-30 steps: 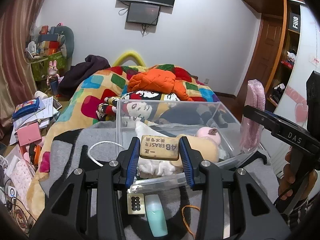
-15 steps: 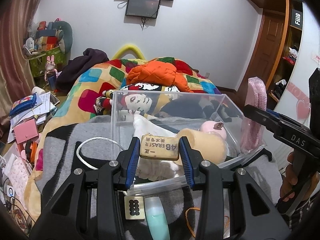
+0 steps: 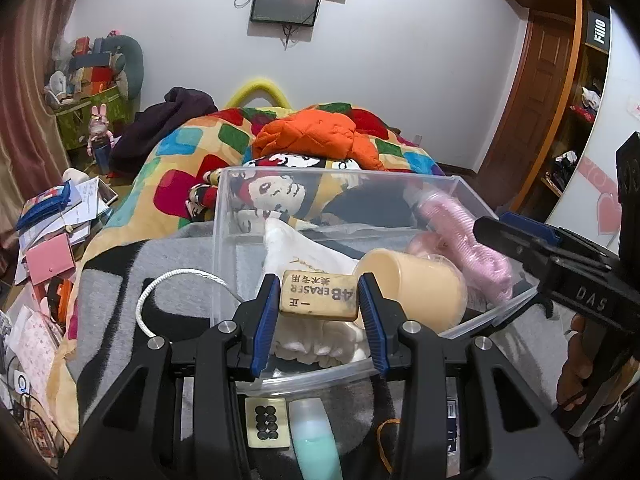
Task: Organize objects
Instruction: 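Carry the pink rope bag and eraser over the clear box and lower them in, then open both grippers to drop the rope bag and eraser, then withdraw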
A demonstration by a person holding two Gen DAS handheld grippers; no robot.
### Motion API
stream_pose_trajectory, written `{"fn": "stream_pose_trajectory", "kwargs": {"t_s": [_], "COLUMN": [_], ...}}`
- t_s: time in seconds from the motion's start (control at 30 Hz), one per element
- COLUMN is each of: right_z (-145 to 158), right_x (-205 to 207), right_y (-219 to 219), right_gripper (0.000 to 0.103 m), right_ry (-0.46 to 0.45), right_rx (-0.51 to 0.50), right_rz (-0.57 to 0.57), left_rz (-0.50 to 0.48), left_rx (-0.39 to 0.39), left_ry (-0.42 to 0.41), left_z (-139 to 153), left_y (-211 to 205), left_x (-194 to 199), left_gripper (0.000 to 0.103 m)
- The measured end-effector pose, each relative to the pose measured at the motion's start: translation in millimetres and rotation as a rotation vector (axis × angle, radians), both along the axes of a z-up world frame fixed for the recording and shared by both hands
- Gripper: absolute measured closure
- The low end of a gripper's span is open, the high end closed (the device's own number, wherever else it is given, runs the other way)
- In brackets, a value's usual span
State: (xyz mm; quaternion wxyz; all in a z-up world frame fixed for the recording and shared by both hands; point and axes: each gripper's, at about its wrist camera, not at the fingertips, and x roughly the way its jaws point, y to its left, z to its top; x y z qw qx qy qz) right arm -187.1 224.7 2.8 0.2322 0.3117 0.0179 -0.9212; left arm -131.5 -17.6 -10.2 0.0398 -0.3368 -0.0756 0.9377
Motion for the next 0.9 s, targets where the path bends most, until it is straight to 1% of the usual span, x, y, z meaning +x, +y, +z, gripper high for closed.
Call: {"fn": "stream_pose_trajectory", "kwargs": {"t_s": [0.17, 0.3, 0.43, 0.5, 0.57, 0.7, 0.73, 0.77, 0.8, 0.87, 0.9], "right_z": [-7.6, -13.4, -15.6, -15.9, -15.1, -13.4, -12.9, -12.1, -11.6, -10.0, -9.2], "right_x": [-2.4, -3.8, -1.8, -0.7, 1.2, 6.2, 7.7, 9.0, 10.3, 13.2, 15.2], "right_y": [-4.5, -5.9, -8.0, -8.3, -8.7, -10.9, -11.7, -12.7, -13.2, -13.7, -12.8], "right_gripper": [0.048, 0.047, 0.046, 0.043, 0.039, 0.038, 0.038, 0.037, 0.036, 0.026, 0.026], "right_ry": [-0.017, -0.040, -0.041, -0.042, -0.038, -0.021, -0.019, -0.016, -0.014, -0.006, 0.002], "right_rx": [0.010, 0.015, 0.032, 0.035, 0.035, 0.053, 0.057, 0.061, 0.064, 0.065, 0.063], "right_rz": [0.011, 0.024, 0.030, 0.036, 0.042, 0.047, 0.049, 0.050, 0.050, 0.047, 0.044], "left_rz": [-0.004, -0.011, -0.014, -0.013, -0.013, -0.015, -0.015, -0.015, -0.014, -0.011, -0.012], "left_rx": [-0.020, -0.021, -0.022, -0.022, -0.020, -0.017, -0.016, -0.017, -0.018, -0.022, -0.024], "left_ry": [-0.003, -0.006, -0.011, -0.007, -0.001, 0.008, 0.009, 0.010, 0.012, 0.020, 0.023], "left_z": [-1.8, -2.5, -2.9, -1.8, -0.6, 2.5, 2.7, 2.8, 3.6, 5.4, 6.4], "left_y": [3.8, 5.1, 5.5, 5.6, 5.3, 4.5, 4.3, 4.4, 4.5, 4.9, 4.7], "left_x": [-1.2, -1.7, -1.6, -0.1, 0.5, 3.4, 4.0, 4.2, 5.5, 8.4, 9.9], "left_gripper": [0.063, 0.063, 0.063, 0.063, 0.063, 0.063, 0.062, 0.059, 0.056, 0.054, 0.054]}}
